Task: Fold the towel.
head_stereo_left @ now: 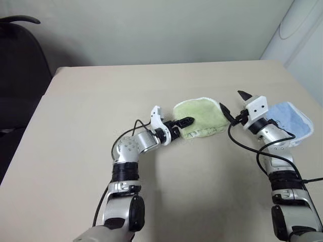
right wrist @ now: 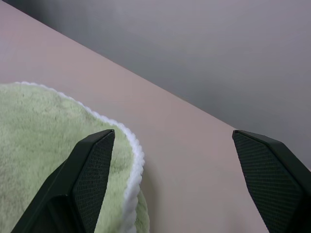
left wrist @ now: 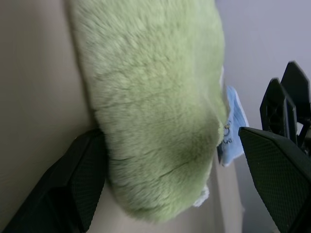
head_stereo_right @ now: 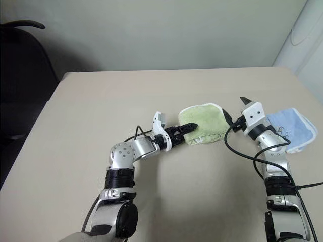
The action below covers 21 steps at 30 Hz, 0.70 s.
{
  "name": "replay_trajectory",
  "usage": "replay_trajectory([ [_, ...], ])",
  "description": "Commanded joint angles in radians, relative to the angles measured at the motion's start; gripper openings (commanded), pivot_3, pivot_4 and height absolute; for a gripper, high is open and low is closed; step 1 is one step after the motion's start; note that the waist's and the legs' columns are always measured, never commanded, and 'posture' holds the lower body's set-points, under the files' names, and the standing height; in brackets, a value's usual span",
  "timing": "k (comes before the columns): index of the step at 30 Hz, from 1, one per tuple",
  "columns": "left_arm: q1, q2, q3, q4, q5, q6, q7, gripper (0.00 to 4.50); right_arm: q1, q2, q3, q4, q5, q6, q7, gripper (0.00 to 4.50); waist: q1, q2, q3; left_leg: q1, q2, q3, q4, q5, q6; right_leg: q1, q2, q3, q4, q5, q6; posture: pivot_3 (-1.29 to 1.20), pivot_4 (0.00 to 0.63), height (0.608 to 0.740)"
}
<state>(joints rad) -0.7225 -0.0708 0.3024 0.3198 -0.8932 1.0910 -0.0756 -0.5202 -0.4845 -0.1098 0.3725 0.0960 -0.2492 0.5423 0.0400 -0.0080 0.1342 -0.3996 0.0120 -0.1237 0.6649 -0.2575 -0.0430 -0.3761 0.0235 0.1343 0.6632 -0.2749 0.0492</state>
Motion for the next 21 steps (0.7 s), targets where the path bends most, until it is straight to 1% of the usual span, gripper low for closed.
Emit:
replay_trajectory([
  [1,-0.046,-0.044,-0.043,0.092,0.032,-0.019,-0.050,4.48,0.011,-0.010,-0.033,-0.055,0.023,0.004,-0.019,4.10,0.006,0.000,0.000,0.000,0.000,0.000,0.000,0.000,0.000,0.000,0.000,0.000,0.000,0.000,0.000,0.00,0.150,0.740],
  [4,-0.092,-0.061,-0.047,0.156,0.065,-0.043,-0.077,4.48,0.019,-0.007,-0.032,-0.071,0.022,0.012,-0.026,4.10,0.015,0.000,0.000,0.000,-0.003,0.000,0.001,0.001,0.002,0.001,-0.003,0.000,-0.001,0.001,0.002,0.00,0.150,0.740],
  [9,-0.142,-0.074,-0.045,0.227,0.112,-0.069,-0.107,4.48,0.021,-0.004,-0.034,-0.085,0.021,0.020,-0.036,4.10,0.017,0.000,0.000,0.000,-0.011,0.000,0.001,0.003,0.007,0.002,-0.010,0.001,-0.002,0.002,0.008,0.00,0.150,0.740],
  [10,-0.146,-0.073,-0.046,0.234,0.119,-0.071,-0.110,4.32,0.022,-0.004,-0.034,-0.086,0.021,0.019,-0.038,4.10,0.017,0.000,0.000,0.000,-0.012,0.000,0.001,0.003,0.008,0.003,-0.011,0.001,-0.002,0.002,0.009,0.00,0.150,0.740],
  [12,-0.150,-0.075,-0.043,0.241,0.130,-0.075,-0.113,3.83,0.022,-0.003,-0.035,-0.088,0.022,0.020,-0.041,4.10,0.017,0.000,0.000,0.000,-0.013,0.000,0.001,0.004,0.009,0.003,-0.012,0.001,-0.003,0.002,0.010,0.00,0.150,0.740],
  [14,-0.151,-0.074,-0.035,0.242,0.135,-0.078,-0.113,3.19,0.022,-0.001,-0.034,-0.090,0.021,0.019,-0.045,4.10,0.017,0.000,0.000,0.000,-0.013,0.000,0.001,0.004,0.009,0.003,-0.012,0.001,-0.003,0.002,0.010,0.00,0.150,0.740],
  [21,-0.140,-0.077,-0.016,0.230,0.138,-0.095,-0.102,0.63,0.028,0.012,-0.028,-0.094,0.019,0.014,-0.060,4.10,0.015,0.000,0.000,0.000,-0.013,0.000,0.000,0.004,0.009,0.003,-0.012,0.002,-0.003,0.002,0.010,0.00,0.150,0.740],
])
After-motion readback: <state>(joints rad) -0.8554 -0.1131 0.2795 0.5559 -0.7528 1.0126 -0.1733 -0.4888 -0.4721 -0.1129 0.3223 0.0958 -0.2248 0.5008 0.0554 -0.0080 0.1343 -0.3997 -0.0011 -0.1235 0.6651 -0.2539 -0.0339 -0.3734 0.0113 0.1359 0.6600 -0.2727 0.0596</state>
